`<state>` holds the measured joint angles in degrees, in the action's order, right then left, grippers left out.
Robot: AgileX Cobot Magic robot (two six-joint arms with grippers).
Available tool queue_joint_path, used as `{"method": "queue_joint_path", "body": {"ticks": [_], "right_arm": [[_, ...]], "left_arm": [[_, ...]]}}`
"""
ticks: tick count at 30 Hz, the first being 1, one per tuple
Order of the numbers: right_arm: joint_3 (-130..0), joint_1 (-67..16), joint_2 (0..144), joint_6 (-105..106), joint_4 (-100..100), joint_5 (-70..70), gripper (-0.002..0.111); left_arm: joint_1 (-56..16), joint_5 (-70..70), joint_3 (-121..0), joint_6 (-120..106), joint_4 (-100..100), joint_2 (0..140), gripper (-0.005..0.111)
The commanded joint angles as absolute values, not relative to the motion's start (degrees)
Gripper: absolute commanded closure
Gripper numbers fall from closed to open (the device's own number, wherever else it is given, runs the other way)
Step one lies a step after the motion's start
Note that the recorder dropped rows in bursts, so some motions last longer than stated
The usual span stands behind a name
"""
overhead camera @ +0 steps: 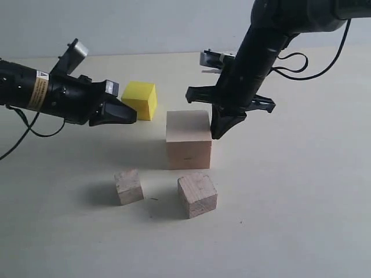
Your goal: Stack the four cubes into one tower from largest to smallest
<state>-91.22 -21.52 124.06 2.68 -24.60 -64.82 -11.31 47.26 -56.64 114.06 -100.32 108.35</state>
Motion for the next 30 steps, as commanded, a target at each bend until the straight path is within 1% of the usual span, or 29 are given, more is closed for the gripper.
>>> {"method": "queue_joint_path", "body": {"ticks": [1,10,20,30], "right_arm": [[-91.12,-21.98,123.03,3.45,-26.59,-61.81,0.108],[-91.12,-21.98,123.25,6.43,-35.15,-61.07,0.108],[-91.12,-21.98,123.25,8.83,-36.33,-64.47,0.108],[-91.12,-21.98,123.39,10.55,-37.49,-63.07,0.108]], "left_arm": [[-12.06,46.66,-58.75,115.72,-99.95,110.81,0.107],[-12.06,46.61,-59.94,115.71,-99.95,113.08,0.107],[-12.06,46.60,-59.94,115.84,-99.95,114.55,0.107],[-12.06,45.33,-59.94,115.84,-99.95,114.55,0.107]]}}
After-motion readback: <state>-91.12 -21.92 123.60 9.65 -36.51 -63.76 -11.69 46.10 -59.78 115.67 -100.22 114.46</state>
